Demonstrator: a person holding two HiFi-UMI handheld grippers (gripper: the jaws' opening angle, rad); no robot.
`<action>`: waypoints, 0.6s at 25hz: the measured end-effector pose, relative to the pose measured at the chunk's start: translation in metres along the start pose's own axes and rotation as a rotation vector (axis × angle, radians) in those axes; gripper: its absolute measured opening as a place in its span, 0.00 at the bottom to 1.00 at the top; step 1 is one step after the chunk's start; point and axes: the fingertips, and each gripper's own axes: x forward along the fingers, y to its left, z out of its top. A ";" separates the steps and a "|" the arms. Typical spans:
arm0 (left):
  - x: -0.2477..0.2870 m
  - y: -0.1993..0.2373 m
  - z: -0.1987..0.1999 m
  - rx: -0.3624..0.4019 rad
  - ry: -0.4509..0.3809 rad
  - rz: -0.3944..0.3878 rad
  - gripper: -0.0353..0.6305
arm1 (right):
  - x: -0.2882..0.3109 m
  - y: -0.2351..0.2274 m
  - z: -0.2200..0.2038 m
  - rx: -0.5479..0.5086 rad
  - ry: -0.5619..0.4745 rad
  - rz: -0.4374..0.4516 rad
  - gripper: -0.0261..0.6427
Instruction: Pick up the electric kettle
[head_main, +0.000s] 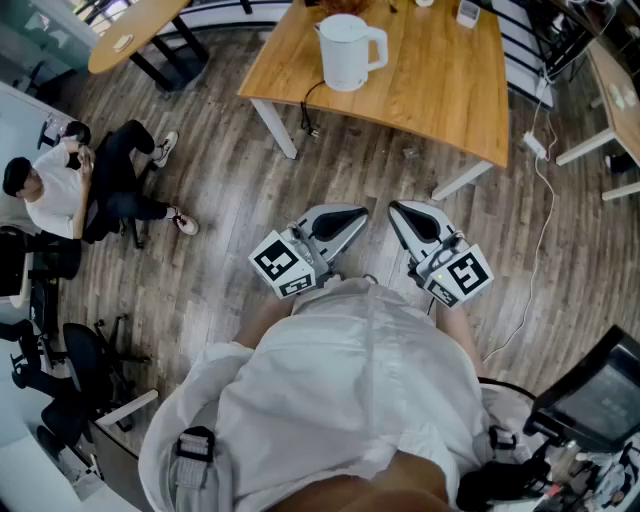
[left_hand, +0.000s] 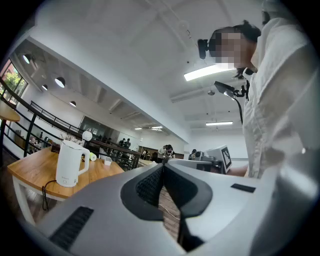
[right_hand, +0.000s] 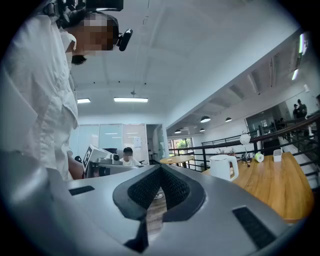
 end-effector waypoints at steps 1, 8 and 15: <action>0.000 0.001 0.001 0.000 -0.001 0.000 0.06 | 0.001 0.000 0.000 0.000 0.000 0.000 0.05; 0.000 0.002 0.003 0.002 -0.007 0.002 0.06 | 0.001 -0.001 0.003 -0.002 -0.004 -0.001 0.05; 0.000 0.002 0.003 0.001 -0.002 -0.003 0.06 | 0.001 -0.001 0.002 0.003 -0.006 -0.002 0.05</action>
